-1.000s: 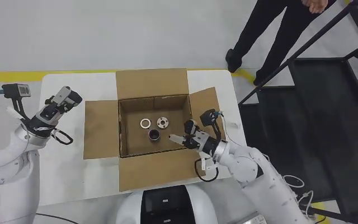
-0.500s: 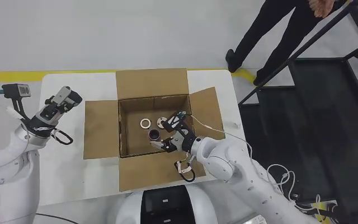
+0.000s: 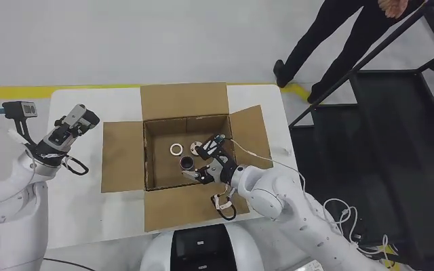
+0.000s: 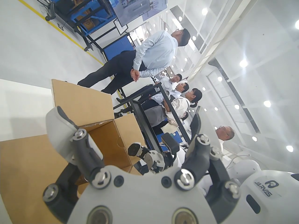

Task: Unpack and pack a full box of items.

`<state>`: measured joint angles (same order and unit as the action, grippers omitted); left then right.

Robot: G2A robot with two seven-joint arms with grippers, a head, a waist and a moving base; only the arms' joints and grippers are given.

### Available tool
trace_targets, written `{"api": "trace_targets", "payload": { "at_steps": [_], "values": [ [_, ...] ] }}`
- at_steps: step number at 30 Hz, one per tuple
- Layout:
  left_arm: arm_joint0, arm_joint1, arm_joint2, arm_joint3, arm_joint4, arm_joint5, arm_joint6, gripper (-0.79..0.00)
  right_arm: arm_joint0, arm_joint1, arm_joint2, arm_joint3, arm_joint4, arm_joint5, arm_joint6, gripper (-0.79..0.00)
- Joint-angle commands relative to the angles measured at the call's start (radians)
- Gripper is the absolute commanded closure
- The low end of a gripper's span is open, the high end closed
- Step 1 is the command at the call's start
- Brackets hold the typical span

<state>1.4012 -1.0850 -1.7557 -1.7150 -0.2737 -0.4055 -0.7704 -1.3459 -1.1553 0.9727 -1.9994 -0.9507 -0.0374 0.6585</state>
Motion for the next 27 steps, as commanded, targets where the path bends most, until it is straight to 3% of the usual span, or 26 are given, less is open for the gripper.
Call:
{"api": "trace_targets", "payload": {
  "at_steps": [1,6,10,14,27],
  "values": [
    [0.000,0.000,0.000,0.000,0.000,0.000,0.000,-0.785,0.023,-0.003,-0.010,0.023,0.001,-0.016,0.018,-0.785],
    [0.000,0.000,0.000,0.000,0.000,0.000,0.000,-0.785,0.212,-0.036,-0.119,0.139,-0.024,-0.036,0.172,-0.785],
    [0.000,0.000,0.000,0.000,0.000,0.000,0.000,-0.785,0.354,-0.085,-0.222,0.289,0.094,-0.038,0.234,-0.785],
    [0.000,0.000,0.000,0.000,0.000,0.000,0.000,-0.785,0.475,-0.132,-0.322,0.428,0.088,-0.006,0.288,-0.785],
    [0.000,0.000,0.000,0.000,0.000,0.000,0.000,-0.785,0.633,-0.252,-0.506,0.667,0.034,0.068,0.378,-0.785]
  ]
}}
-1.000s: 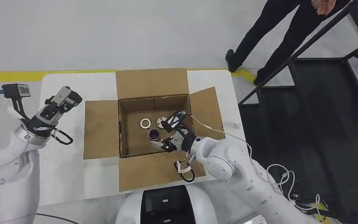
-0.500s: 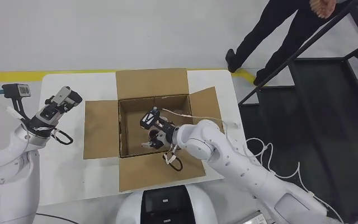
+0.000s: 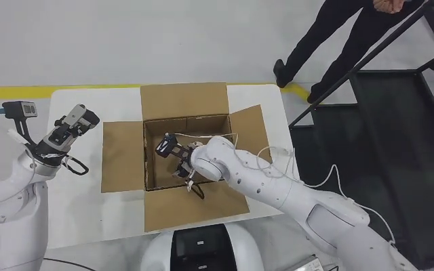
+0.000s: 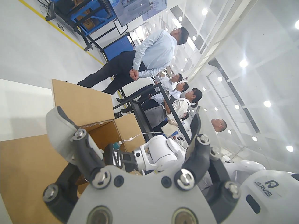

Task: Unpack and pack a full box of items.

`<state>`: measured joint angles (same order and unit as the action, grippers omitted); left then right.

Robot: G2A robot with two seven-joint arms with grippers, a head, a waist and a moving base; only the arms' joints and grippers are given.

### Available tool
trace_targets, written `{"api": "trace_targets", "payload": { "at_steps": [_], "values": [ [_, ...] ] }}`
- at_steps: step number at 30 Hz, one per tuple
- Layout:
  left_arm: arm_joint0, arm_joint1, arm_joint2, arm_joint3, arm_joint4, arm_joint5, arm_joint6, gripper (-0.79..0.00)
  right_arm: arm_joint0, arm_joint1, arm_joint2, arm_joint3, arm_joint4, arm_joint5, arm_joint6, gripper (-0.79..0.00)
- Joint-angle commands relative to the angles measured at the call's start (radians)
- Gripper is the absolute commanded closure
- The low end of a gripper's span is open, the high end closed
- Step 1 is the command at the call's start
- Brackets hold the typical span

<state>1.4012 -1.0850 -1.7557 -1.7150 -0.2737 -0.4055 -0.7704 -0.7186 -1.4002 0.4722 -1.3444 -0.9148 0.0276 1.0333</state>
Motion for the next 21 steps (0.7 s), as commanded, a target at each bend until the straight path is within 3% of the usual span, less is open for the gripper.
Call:
{"api": "trace_targets", "payload": {
  "at_steps": [1,9,10,12,13,15,18,21],
  "values": [
    [0.000,0.000,0.000,0.000,0.000,0.000,0.000,-0.785,0.011,-0.013,-0.012,0.022,-0.007,0.005,0.008,-0.785],
    [0.000,0.000,0.000,0.000,0.000,0.000,0.000,-0.785,0.026,-0.055,-0.041,0.109,-0.026,0.022,0.013,-0.785],
    [0.000,0.000,0.000,0.000,0.000,0.000,0.000,-0.785,0.026,-0.059,-0.042,0.119,-0.026,0.025,0.012,-0.637],
    [0.000,0.000,0.000,0.000,0.000,0.000,0.000,-0.785,0.025,-0.067,-0.041,0.132,-0.023,0.025,0.008,-0.456],
    [0.000,0.000,0.000,0.000,0.000,0.000,0.000,-0.785,0.023,-0.069,-0.039,0.138,-0.021,0.026,0.006,-0.320],
    [0.000,0.000,0.000,0.000,0.000,0.000,0.000,-0.785,0.020,-0.074,-0.035,0.146,-0.019,0.028,0.001,-0.225],
    [0.000,0.000,0.000,0.000,0.000,0.000,0.000,-0.785,0.013,-0.080,-0.026,0.157,-0.015,0.032,-0.011,-0.160],
    [0.000,0.000,0.000,0.000,0.000,0.000,0.000,-0.785,0.009,-0.085,-0.021,0.166,-0.022,0.037,-0.008,-0.154]
  ]
}}
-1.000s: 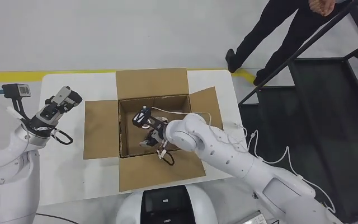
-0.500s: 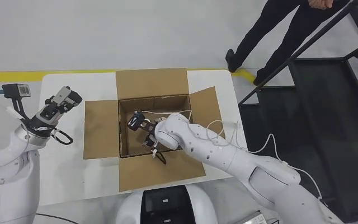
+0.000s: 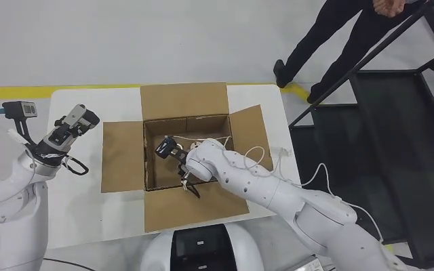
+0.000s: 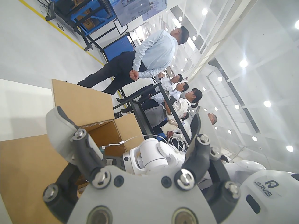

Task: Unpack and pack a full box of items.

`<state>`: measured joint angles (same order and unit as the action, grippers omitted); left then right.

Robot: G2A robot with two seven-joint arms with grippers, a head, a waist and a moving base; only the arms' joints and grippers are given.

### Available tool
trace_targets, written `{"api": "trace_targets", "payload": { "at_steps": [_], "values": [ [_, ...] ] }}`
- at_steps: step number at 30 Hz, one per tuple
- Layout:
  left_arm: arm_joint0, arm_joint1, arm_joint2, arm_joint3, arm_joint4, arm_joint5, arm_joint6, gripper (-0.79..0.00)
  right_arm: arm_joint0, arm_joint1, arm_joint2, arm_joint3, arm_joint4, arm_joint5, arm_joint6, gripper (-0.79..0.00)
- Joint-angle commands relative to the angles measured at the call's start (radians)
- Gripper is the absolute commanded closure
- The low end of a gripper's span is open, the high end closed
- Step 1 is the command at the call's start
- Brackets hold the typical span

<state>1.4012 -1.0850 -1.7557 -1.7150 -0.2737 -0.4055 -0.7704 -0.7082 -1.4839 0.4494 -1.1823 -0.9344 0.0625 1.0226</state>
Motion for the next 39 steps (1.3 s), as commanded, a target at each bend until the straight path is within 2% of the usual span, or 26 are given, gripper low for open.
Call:
{"api": "trace_targets", "payload": {
  "at_steps": [1,3,6,14,22,27,32,39],
  "values": [
    [0.000,0.000,0.000,0.000,0.000,0.000,0.000,-0.785,-0.001,-0.003,0.002,0.006,-0.008,0.004,0.009,-0.145],
    [0.000,0.000,0.000,0.000,0.000,0.000,0.000,-0.785,-0.002,-0.006,0.003,0.009,-0.018,0.010,0.020,-0.114],
    [0.000,0.000,0.000,0.000,0.000,0.000,0.000,-0.785,-0.001,-0.008,0.011,0.001,-0.033,0.014,0.036,-0.003],
    [0.000,0.000,0.000,0.000,0.000,0.000,0.000,-0.785,-0.015,0.009,0.062,-0.125,-0.087,0.022,0.126,0.000],
    [0.000,0.000,0.000,0.000,0.000,0.000,0.000,-0.785,-0.081,0.055,0.179,-0.360,-0.137,0.016,0.231,0.000],
    [0.000,0.000,0.000,0.000,0.000,0.000,0.000,-0.785,-0.158,0.098,0.305,-0.577,-0.172,0.016,0.342,0.000],
    [0.000,0.000,0.000,0.000,0.000,0.000,0.000,-0.785,-0.245,0.136,0.431,-0.811,-0.244,0.024,0.513,0.000],
    [0.000,0.000,0.000,0.000,0.000,0.000,0.000,-0.785,-0.402,0.191,0.560,-0.986,-0.322,0.008,0.513,0.000]
  ]
}}
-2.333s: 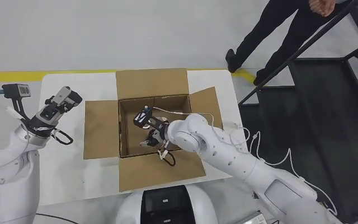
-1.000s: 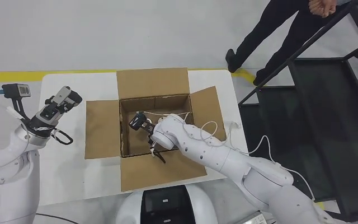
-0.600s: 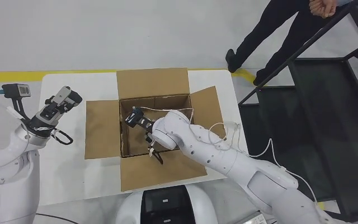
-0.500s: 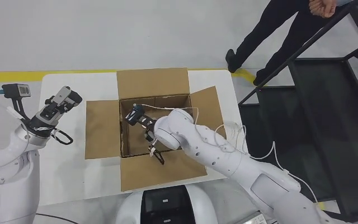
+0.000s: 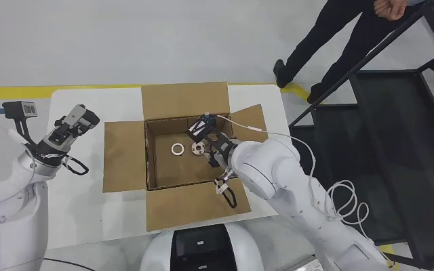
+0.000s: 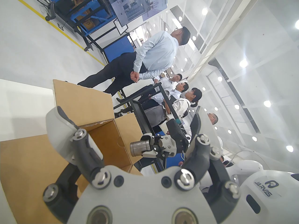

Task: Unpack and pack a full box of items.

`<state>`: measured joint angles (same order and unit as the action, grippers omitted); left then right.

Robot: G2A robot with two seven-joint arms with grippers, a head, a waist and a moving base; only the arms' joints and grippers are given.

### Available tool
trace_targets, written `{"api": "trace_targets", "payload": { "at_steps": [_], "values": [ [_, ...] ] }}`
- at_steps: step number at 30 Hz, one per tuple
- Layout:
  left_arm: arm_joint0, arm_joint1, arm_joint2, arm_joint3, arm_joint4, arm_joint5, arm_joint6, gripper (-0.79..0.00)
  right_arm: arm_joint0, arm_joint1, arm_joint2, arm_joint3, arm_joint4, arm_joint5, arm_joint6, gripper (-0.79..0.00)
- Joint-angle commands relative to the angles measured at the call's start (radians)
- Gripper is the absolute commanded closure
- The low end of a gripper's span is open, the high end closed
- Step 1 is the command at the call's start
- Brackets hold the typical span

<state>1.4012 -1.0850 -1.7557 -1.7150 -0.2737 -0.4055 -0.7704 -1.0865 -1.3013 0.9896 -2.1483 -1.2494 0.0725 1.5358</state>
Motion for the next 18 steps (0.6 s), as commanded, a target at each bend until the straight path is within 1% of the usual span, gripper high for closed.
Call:
{"api": "trace_targets", "payload": {
  "at_steps": [1,4,18],
  "values": [
    [0.000,0.000,0.000,0.000,0.000,0.000,0.000,-0.785,-0.040,0.015,0.032,-0.035,-0.011,-0.008,0.000,0.000],
    [0.000,0.000,0.000,0.000,0.000,0.000,0.000,-0.785,-0.067,0.025,0.058,-0.061,-0.005,-0.005,0.000,0.000],
    [0.000,0.000,0.000,0.000,0.000,0.000,0.000,-0.785,-0.067,0.025,0.058,-0.061,-0.005,-0.005,0.000,0.000]
  ]
}}
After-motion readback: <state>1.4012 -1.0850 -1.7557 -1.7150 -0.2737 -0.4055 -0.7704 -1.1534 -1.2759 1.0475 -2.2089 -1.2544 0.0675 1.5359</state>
